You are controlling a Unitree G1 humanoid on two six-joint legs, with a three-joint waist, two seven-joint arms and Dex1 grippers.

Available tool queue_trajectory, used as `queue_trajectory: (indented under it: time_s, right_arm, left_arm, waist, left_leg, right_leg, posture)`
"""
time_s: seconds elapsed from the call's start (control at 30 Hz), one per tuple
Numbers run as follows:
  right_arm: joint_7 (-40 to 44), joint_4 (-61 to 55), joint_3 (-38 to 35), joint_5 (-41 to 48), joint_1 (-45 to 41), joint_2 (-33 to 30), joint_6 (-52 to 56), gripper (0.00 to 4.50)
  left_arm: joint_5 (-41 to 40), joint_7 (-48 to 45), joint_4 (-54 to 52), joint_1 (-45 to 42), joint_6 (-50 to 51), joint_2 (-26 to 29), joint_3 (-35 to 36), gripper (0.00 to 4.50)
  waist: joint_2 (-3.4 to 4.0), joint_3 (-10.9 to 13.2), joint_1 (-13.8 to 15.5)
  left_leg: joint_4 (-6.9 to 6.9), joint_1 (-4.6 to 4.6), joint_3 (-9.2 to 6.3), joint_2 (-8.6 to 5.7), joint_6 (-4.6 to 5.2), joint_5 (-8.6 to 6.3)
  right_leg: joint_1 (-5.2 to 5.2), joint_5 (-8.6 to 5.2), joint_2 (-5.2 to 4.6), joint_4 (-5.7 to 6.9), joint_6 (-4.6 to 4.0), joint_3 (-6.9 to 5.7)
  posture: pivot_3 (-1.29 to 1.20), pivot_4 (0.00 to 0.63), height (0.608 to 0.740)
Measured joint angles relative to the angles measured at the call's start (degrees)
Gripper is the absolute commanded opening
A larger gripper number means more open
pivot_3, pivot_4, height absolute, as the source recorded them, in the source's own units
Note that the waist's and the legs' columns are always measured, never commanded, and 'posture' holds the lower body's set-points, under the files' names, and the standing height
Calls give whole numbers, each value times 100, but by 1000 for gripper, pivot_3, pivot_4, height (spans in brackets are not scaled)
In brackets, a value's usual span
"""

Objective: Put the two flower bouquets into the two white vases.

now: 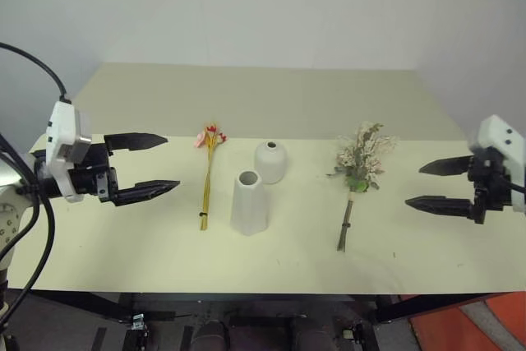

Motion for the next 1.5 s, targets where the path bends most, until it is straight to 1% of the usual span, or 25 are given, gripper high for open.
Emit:
queue_trajectory:
  time_s: [0.1,0.13,0.2,0.27,0.37,0.43,0.5,0.63,0.77,0.87,1.03,1.07,1.23,1.27,1.4,1.5]
  right_arm:
    - [-561,-38,852,71,-1204,301,1536,4500]
    - [-861,65,1213,69,-1821,636,2315,4500]
    - [-1215,283,1595,41,-2426,1057,3208,4500]
    - [-1590,781,2032,31,-2953,1397,3809,4500]
    - [-2262,1646,2594,31,-3479,1797,4036,4500]
    - [-2619,2211,2860,73,-3715,2073,4054,4500]
    - [-2885,2714,3060,168,-3890,2295,4062,4500]
    - [-3387,3780,3137,210,-4311,2748,4064,4500]
    - [-3682,4568,3125,199,-4615,3153,4065,4500]
    - [-3875,5060,3003,160,-4796,3487,4065,3981]
    - [-4096,5250,2759,74,-4815,3721,4066,2413]
    - [-4125,5249,2705,70,-4814,3721,4066,1993]
    - [-4354,5143,2282,-29,-4607,3725,4068,263]
    - [-4405,5118,2201,-38,-4561,3746,4069,189]
    - [-4700,4675,1650,-92,-4235,3847,4073,188]
    - [-4910,3752,1181,-256,-3700,3869,3946,188]
  left_arm:
    - [-4,-87,43,-278,-5,-52,-180,4478]
    - [-3,-144,108,-408,-5,-83,-270,4478]
    - [-4,-193,124,-519,-9,-120,-366,4478]
    - [12,-192,199,-628,-10,-174,-436,4478]
    - [19,-188,246,-673,-12,-218,-493,4478]
    - [24,-183,243,-668,-14,-228,-508,4478]
    - [35,-173,234,-640,-22,-238,-509,4478]
    - [35,-134,167,-447,-26,-242,-465,4478]
    - [32,-104,89,-336,-25,-240,-368,4478]
    - [30,-81,20,-287,-25,-239,-312,4500]
    - [28,-75,-33,-255,-24,-238,-308,4500]
    - [28,-77,-32,-255,-24,-233,-308,4500]
    - [31,-170,-5,-350,-24,-204,-326,4500]
    - [31,-188,7,-406,-24,-203,-330,4500]
    - [52,-305,150,-698,-28,-205,-509,4500]
    - [87,-399,322,-858,-37,-215,-659,4500]
  waist:
    - [0,0,-28]
    - [0,0,-59]
    - [0,0,-71]
    - [0,0,-71]
    - [0,0,-63]
    - [0,0,-53]
    - [0,0,-48]
    - [0,0,-59]
    - [0,0,-81]
    - [0,0,-114]
    - [1,0,-121]
    - [1,0,-118]
    - [1,0,-114]
    - [1,0,-117]
    - [1,-1,-120]
    - [1,-1,-114]
  left_leg:
    - [0,4,1,0,0,0]
    - [0,4,1,1,0,0]
    - [0,-6,0,-1,0,0]
    - [-1,-20,-1,-2,1,0]
    - [0,-57,-3,-4,2,0]
    - [0,-86,-4,-5,3,0]
    - [0,-95,-6,-5,3,0]
    - [0,-97,-8,-6,5,0]
    - [1,-94,-11,-5,5,0]
    - [1,-91,-14,-4,6,1]
    - [1,-91,-18,-4,7,1]
    - [1,-91,-18,-4,7,1]
    - [1,-92,-19,-5,7,1]
    - [1,-92,-18,-5,7,1]
    - [2,-90,-22,-5,7,2]
    - [2,-91,-24,-4,7,2]
  right_leg:
    - [-3,2,3,2,-3,3]
    - [-4,2,3,3,-4,4]
    - [-9,3,3,1,-6,4]
    - [-15,9,3,-1,-4,4]
    - [-47,42,2,-2,2,3]
    - [-76,43,3,3,3,4]
    - [-84,43,4,6,4,2]
    - [-84,45,4,4,4,2]
    - [-82,46,7,8,4,1]
    - [-81,49,10,13,3,1]
    - [-80,48,12,14,4,0]
    - [-80,48,11,13,4,0]
    - [-78,48,11,11,4,-1]
    - [-78,48,11,12,4,-1]
    - [-77,49,14,16,5,-1]
    - [-78,48,15,17,6,-2]
  posture:
    - [0,150,740]
    - [0,150,740]
    - [0,150,740]
    - [0,150,740]
    - [0,150,740]
    - [0,150,740]
    - [0,150,740]
    - [0,150,740]
    - [0,150,740]
    - [0,150,740]
    - [0,150,740]
    - [0,150,740]
    - [0,150,740]
    - [0,150,740]
    - [0,150,740]
    - [0,150,740]
